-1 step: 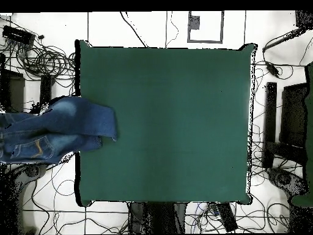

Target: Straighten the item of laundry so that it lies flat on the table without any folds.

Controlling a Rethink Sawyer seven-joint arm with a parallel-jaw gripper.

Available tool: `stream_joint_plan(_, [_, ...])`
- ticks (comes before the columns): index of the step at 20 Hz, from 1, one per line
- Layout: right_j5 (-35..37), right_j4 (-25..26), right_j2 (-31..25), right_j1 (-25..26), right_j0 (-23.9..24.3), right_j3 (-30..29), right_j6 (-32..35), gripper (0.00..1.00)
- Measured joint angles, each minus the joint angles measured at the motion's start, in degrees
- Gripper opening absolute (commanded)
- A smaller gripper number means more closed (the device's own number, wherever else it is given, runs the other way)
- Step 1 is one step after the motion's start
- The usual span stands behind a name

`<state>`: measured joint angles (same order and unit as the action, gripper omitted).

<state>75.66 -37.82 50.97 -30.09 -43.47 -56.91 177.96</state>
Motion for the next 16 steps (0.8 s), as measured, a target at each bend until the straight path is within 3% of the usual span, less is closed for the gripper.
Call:
stream_joint_plan(9, [-0.89, 1.28, -1.43, 0.47, 0.04, 0.05, 0.00, 0.00])
stream_joint_plan(16, [1.31, 1.25, -1.70, 0.74, 0.03, 3.25, 0.00, 0.00])
